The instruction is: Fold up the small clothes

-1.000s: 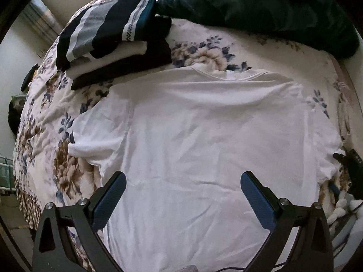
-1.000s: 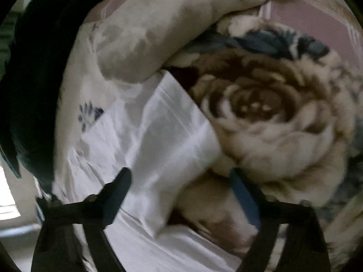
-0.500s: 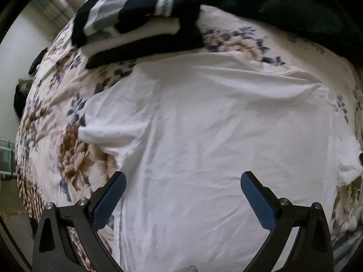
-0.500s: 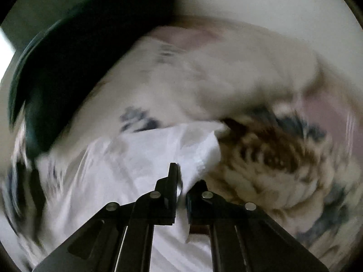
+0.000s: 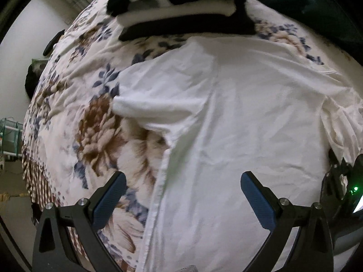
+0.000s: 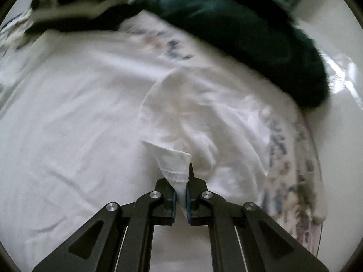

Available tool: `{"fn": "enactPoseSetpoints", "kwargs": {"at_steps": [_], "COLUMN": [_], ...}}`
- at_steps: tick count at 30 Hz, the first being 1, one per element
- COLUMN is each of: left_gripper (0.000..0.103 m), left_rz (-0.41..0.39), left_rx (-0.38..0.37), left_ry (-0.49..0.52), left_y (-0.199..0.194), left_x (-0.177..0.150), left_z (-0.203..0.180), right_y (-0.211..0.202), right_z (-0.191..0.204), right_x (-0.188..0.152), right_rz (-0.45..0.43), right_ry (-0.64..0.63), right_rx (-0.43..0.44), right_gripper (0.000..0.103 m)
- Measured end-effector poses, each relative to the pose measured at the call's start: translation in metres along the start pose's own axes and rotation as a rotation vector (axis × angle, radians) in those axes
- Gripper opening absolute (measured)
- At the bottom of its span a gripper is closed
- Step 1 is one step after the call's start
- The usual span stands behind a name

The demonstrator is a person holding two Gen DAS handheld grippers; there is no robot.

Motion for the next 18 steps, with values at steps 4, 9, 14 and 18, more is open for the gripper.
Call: {"fn": "enactPoseSetpoints", "kwargs": {"at_steps": [4,9,14,18], "left_gripper": [0.103,0.103,0.103,0.103], "left_rz": [0.002,0.051,0.149,0.124], "left_rx": [0.001,-0.111,-0.368,-0.503], "left_ry": [-0.029,-0.174,-0.556,-0.757], "left_y": [0.006,0.031,0.078,0.106], "left_x": [-0.004,-0.006,-0.008,0.002], "left_z": [0.020,0.061,0.124,0.146], "right_y": [-0.005,-0.030,-0.026,-0.012], "right_z": [-0.005,-0.045,-0.078,-0.083], "right_x": [-0.010,-0.020,-0.049,-0.071], "right_rz": [0.083,0.126,0.280,0.372], "right_ry": [0.073,0.313,0.523,0.589], "right_rx": [0.140,0.261,0.154,0.040], "right_gripper": [0.028,0.062,0.078,0.084]}}
Point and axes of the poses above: each gripper's, at about its wrist camera, not at the fingertips, and y roughly the way its jaws point, z to its left, x to its top, the point moved 1 cm from there along y, roughly the way its jaws point, and after that the axes turned 1 degree about z, right-handed, at the moved point
